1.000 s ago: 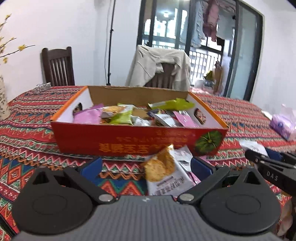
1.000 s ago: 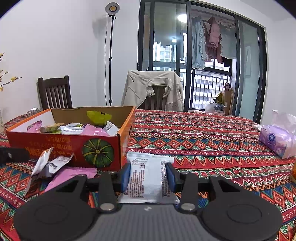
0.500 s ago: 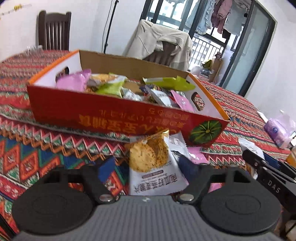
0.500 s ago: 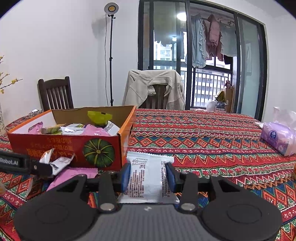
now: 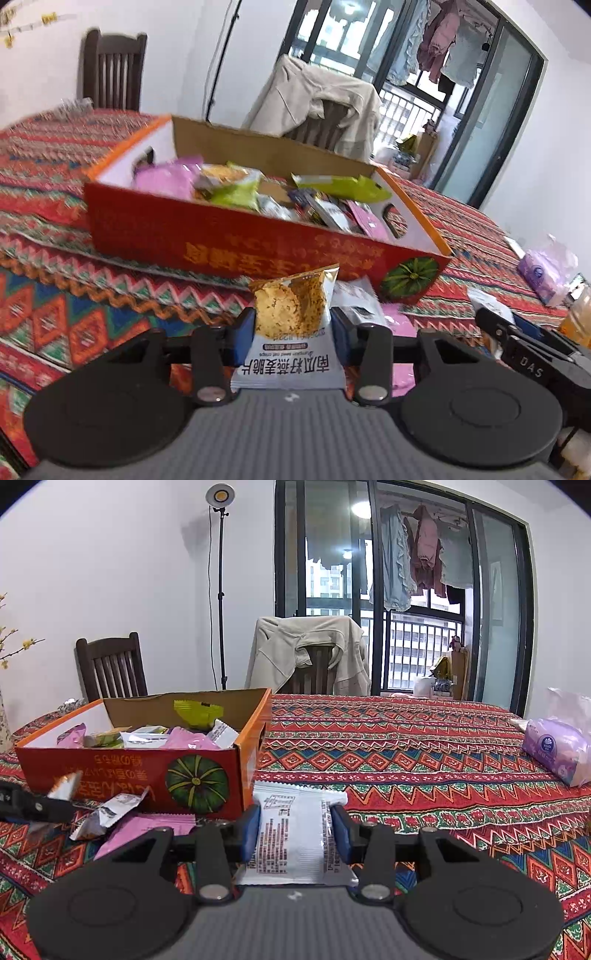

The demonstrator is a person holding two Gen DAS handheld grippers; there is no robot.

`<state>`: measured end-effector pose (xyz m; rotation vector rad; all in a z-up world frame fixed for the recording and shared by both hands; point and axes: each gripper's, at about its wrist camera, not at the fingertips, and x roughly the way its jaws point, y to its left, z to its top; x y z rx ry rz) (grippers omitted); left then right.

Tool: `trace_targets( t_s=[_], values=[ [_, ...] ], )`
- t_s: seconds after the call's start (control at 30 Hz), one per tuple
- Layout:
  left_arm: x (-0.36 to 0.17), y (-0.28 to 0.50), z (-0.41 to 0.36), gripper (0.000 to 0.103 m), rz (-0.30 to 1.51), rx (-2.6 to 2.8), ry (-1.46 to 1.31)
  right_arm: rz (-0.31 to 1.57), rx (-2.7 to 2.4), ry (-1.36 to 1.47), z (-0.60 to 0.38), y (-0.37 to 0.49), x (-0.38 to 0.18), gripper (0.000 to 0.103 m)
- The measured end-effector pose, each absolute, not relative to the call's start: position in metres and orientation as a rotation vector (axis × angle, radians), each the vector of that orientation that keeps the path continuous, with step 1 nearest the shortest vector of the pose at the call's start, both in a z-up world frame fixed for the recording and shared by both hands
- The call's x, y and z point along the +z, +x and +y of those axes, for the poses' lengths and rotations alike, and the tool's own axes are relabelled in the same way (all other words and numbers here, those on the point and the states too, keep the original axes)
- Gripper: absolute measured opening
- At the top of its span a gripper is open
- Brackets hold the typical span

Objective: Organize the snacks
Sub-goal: 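Carry both held packets over the open box with both grippers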

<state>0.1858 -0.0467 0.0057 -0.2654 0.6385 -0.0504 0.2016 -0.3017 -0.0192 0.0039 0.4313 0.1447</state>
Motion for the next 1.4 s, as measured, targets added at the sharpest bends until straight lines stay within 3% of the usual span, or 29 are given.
trace_targets(
  t_s=[0.77,1.4],
  values=[
    [-0.001,0.200,-0.049,0.042,0.588,0.034,-0.119,0.441,0.125,0.013,-0.305,0.203,-0.020,0.042],
    [0.061,0.171,-0.037,0.042,0.366,-0.019,-0.091,0.284,0.164,0.015,-0.291,0.179,0.013,0.041]
  ],
)
